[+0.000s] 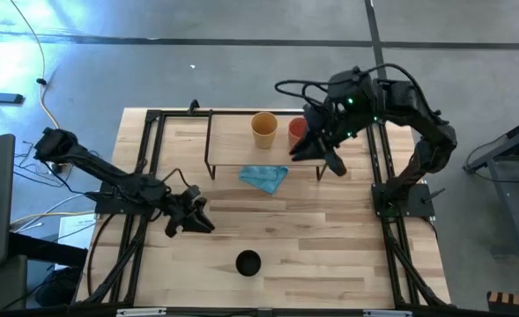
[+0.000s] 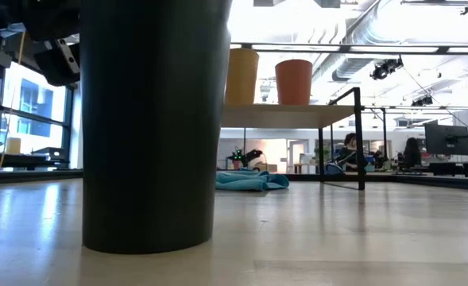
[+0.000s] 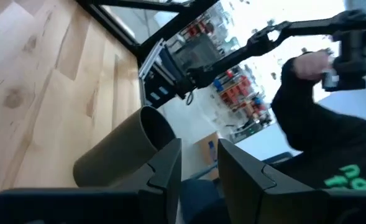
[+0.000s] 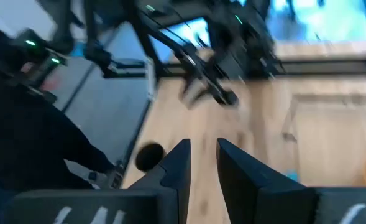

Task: Stack small to large cups/mugs on shelf
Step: Put the black cup on the shelf

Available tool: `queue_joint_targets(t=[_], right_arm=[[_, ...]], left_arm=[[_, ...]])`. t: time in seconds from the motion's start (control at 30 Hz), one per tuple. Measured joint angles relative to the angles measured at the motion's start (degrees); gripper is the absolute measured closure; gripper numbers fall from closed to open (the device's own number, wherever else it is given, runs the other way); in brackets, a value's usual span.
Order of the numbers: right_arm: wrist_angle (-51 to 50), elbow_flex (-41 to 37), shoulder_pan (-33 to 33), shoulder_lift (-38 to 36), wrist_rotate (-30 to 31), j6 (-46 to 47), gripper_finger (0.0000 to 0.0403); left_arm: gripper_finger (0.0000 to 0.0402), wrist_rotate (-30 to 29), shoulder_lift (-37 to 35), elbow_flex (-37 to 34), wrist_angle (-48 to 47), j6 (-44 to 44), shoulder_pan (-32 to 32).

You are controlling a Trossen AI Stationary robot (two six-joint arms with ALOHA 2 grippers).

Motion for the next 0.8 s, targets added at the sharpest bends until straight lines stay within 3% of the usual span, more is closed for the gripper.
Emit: queue_joint_targets(t=[0.2, 0.4, 0.57, 0.8], right_arm=[[7.7, 0.0, 7.2, -0.1, 0.7, -0.1, 0.0334], [7.4, 0.0, 14.1, -0.1, 6.1, 0.7, 0.0334], [7.2, 0.0, 20.6, -0.1, 12.5, 1.6, 0.0334], [7.2, 0.0, 29.5, -0.1, 24.7, 4.2, 0.0334]], left_arm=[[0.0309, -3.6, 4.7, 7.5, -7.4, 7.5, -2.1], [0.0309, -5.6, 8.5, 15.6, -19.2, 10.9, -2.3], [0.0309, -5.3, 12.1, 21.2, -28.5, 10.6, -3.1], [0.0309, -6.3, 18.3, 27.8, -32.7, 10.5, -6.7]])
